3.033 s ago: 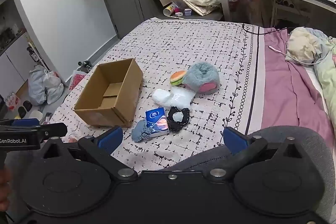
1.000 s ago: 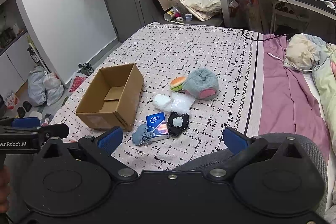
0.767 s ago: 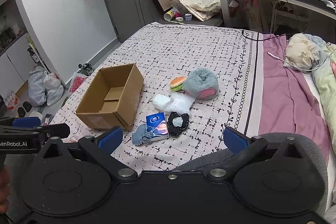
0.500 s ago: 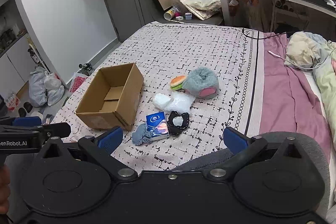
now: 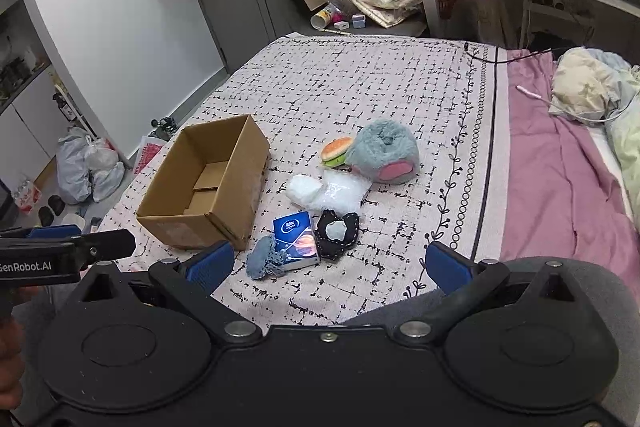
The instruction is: Organize soft objects
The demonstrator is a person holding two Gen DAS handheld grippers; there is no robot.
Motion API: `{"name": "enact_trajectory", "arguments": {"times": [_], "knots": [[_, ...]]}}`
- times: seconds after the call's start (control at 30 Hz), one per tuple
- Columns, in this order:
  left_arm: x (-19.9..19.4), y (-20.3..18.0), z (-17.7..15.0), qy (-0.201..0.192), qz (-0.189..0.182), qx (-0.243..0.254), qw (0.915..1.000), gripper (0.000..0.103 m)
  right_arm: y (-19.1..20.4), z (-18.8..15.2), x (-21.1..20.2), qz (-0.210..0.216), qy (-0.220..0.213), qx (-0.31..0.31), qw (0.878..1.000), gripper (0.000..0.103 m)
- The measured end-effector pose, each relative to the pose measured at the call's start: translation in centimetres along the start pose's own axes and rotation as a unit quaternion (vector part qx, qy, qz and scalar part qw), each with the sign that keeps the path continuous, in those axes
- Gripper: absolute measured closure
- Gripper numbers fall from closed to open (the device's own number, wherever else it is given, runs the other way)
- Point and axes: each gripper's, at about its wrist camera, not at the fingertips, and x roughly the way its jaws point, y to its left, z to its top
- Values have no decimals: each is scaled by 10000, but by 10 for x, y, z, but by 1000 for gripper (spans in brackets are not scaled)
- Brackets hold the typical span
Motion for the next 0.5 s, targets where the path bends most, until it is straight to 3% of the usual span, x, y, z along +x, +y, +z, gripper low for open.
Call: {"name": "enact_trajectory", "arguments": {"times": [0.5], "knots": [[52,-1,11,117,-113,-243,9996,12,-26,26,51,181,234,675,9973,1]]}}
